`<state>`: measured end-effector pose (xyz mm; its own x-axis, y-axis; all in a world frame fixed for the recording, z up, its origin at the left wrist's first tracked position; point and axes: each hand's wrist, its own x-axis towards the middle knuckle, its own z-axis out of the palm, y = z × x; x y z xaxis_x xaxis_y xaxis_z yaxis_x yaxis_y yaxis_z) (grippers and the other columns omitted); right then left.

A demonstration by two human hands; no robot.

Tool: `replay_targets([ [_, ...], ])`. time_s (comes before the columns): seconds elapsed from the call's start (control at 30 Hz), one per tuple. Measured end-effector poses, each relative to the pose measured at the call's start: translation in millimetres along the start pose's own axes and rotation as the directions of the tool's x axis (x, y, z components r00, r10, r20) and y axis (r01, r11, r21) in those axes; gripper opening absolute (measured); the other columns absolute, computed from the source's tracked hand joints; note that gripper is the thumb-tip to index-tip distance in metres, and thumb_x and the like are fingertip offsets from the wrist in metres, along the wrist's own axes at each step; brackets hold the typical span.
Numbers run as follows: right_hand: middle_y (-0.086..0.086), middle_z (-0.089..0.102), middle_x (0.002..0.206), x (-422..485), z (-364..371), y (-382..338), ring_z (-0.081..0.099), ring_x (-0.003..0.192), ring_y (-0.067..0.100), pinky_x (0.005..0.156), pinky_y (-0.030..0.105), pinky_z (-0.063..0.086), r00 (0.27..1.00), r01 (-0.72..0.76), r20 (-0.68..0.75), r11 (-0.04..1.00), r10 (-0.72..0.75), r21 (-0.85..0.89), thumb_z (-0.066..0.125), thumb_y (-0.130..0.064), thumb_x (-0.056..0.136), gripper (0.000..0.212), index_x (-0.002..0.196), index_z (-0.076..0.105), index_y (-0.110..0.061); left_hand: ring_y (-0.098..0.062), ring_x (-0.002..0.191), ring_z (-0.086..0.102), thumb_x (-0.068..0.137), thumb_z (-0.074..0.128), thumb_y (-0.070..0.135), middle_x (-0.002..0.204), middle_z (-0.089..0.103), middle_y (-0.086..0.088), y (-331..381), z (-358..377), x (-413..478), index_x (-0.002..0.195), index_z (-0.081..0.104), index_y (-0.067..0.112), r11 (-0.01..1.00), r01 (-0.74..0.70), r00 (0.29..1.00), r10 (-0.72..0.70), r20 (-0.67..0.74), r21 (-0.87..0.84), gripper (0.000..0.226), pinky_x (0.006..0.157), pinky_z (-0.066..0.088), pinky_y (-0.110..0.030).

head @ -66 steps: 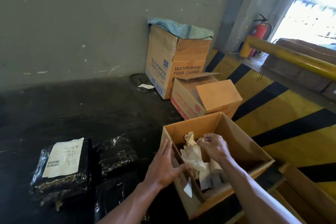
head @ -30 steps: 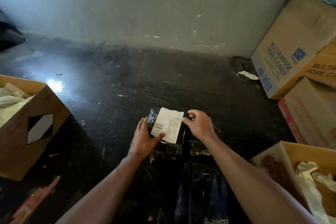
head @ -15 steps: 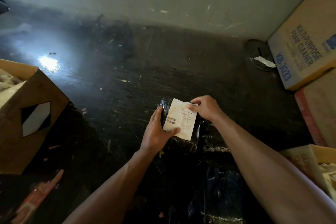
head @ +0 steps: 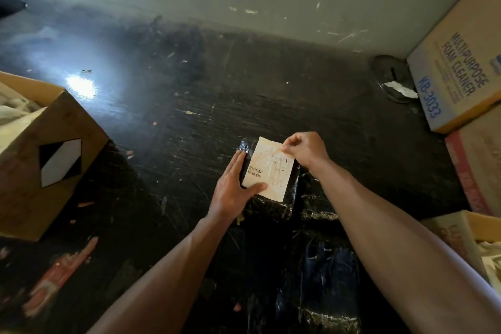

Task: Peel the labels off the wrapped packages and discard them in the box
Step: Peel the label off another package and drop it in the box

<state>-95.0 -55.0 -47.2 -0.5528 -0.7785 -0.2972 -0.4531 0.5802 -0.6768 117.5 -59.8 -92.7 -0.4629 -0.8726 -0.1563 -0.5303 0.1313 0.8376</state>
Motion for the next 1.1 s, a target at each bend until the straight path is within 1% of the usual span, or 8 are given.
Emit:
replay_targets([
  [0.13, -0.004, 0.071, 0.085, -13, 3, -6, 0.062, 0.073, 0.003, 0.061, 0.017, 0.044, 0.993, 0.095, -0.065, 0.995, -0.097, -0.037, 0.080, -0.017, 0.083, 0.007, 0.081, 0.074, -0.017, -0.015, 0.148, 0.023, 0.076, 0.083, 0.043, 0.164, 0.020, 0.010, 1, -1, 4, 0.157, 0.022, 0.024, 1.000, 0.017, 1.000, -0.017, 0.014, -0.003, 0.103, 0.119, 0.029, -0.046],
  [0.27, -0.009, 0.070, 0.082, -28, -3, -15, 0.062, 0.075, 0.002, 0.067, 0.020, 0.046, 0.978, 0.167, -0.122, 0.986, -0.169, -0.027, 0.078, -0.019, 0.085, 0.007, 0.082, 0.072, -0.017, -0.016, 0.146, 0.030, 0.076, 0.083, 0.042, 0.163, 0.023, 0.010, -4, -1, 8, 0.157, 0.023, 0.026, 0.999, 0.036, 0.999, -0.035, 0.026, -0.017, 0.102, 0.116, 0.035, -0.046],
  [0.37, -0.011, 0.070, 0.080, -40, -11, -27, 0.065, 0.077, 0.003, 0.071, 0.023, 0.051, 0.969, 0.199, -0.142, 0.979, -0.203, -0.040, 0.077, -0.021, 0.085, 0.008, 0.080, 0.071, -0.020, -0.016, 0.145, 0.031, 0.078, 0.081, 0.041, 0.163, 0.023, 0.010, -4, -3, 9, 0.157, 0.023, 0.026, 1.000, 0.020, 0.999, -0.020, 0.030, -0.006, 0.099, 0.116, 0.033, -0.043],
  [0.57, -0.011, 0.070, 0.079, -73, -21, -39, 0.063, 0.071, 0.001, 0.061, 0.011, 0.041, 0.962, 0.195, -0.185, 0.980, -0.200, -0.041, 0.079, -0.017, 0.083, 0.006, 0.082, 0.073, -0.016, -0.019, 0.149, 0.025, 0.088, 0.071, 0.040, 0.166, 0.009, 0.011, -9, -10, 7, 0.159, 0.013, 0.030, 0.999, 0.012, 0.988, -0.007, 0.154, -0.031, 0.092, 0.117, 0.031, -0.050],
  [0.7, -0.011, 0.069, 0.077, -95, -26, -49, 0.062, 0.068, 0.000, 0.055, 0.007, 0.042, 0.956, 0.196, -0.215, 0.980, -0.197, -0.025, 0.080, -0.013, 0.082, 0.007, 0.082, 0.074, -0.017, -0.021, 0.152, 0.017, 0.087, 0.071, 0.043, 0.167, -0.001, 0.012, -15, -20, 5, 0.159, 0.004, 0.035, 0.994, -0.099, 0.963, 0.105, 0.247, -0.037, 0.099, 0.117, 0.029, -0.054],
  [0.8, -0.009, 0.071, 0.080, -109, -26, -54, 0.066, 0.073, 0.002, 0.058, 0.010, 0.047, 0.958, 0.186, -0.223, 0.983, -0.182, -0.003, 0.079, -0.011, 0.083, 0.010, 0.081, 0.072, -0.019, -0.016, 0.153, 0.000, 0.085, 0.073, 0.045, 0.166, -0.001, 0.014, -21, -28, 2, 0.159, 0.005, 0.035, 0.974, -0.227, 0.931, 0.220, 0.292, -0.011, 0.101, 0.120, 0.020, -0.054],
  [0.97, -0.009, 0.072, 0.083, -125, -28, -57, 0.068, 0.079, 0.004, 0.062, 0.014, 0.052, 0.950, 0.177, -0.260, 0.984, -0.170, 0.002, 0.078, -0.012, 0.084, 0.013, 0.080, 0.071, -0.022, -0.014, 0.153, 0.010, 0.081, 0.075, 0.046, 0.166, 0.008, 0.016, -28, -37, 8, 0.158, 0.013, 0.037, 0.958, -0.284, 0.898, 0.258, 0.356, 0.022, 0.099, 0.118, 0.025, -0.057],
  [1.1, -0.007, 0.074, 0.083, -133, -29, -52, 0.070, 0.079, 0.005, 0.070, 0.021, 0.057, 0.951, 0.151, -0.282, 0.986, -0.125, 0.071, 0.079, -0.011, 0.083, 0.006, 0.083, 0.075, -0.016, -0.008, 0.150, 0.004, 0.081, 0.077, 0.042, 0.165, 0.008, 0.013, -28, -40, 12, 0.158, 0.016, 0.031, 0.959, -0.282, 0.888, 0.254, 0.382, 0.016, 0.099, 0.121, 0.018, -0.052],
])
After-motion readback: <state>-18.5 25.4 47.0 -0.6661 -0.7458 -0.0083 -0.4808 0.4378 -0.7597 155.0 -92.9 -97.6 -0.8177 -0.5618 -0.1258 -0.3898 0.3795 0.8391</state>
